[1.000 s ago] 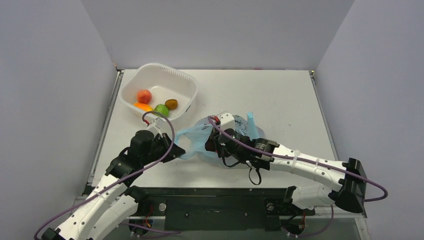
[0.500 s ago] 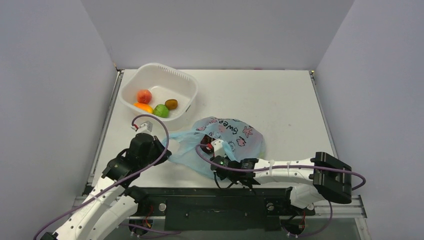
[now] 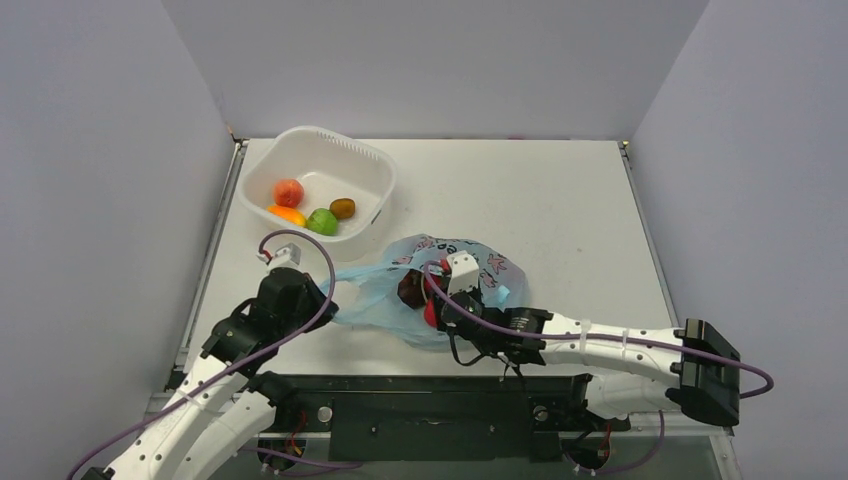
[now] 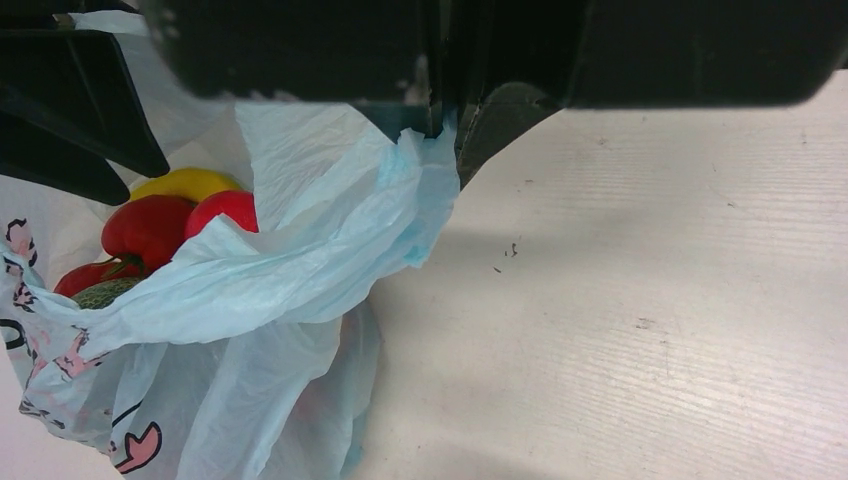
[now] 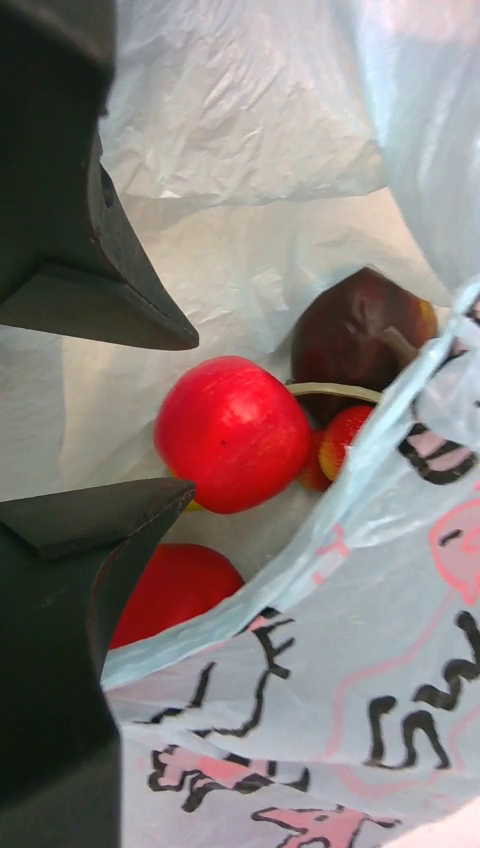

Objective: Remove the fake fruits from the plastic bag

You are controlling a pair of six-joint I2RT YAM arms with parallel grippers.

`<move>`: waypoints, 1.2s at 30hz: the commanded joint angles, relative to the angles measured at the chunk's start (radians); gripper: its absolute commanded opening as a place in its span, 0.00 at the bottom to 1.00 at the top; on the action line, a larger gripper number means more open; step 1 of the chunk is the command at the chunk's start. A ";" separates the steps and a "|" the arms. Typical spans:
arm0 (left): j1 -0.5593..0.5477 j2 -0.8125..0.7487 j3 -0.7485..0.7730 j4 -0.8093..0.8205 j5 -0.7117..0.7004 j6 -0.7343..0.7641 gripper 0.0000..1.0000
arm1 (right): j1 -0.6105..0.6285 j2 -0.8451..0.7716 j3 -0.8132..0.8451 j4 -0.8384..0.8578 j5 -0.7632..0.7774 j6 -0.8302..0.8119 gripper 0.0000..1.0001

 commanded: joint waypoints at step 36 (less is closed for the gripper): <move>0.030 -0.084 0.247 -0.007 0.130 0.070 0.83 | 0.124 -0.106 0.059 -0.019 0.124 0.006 0.62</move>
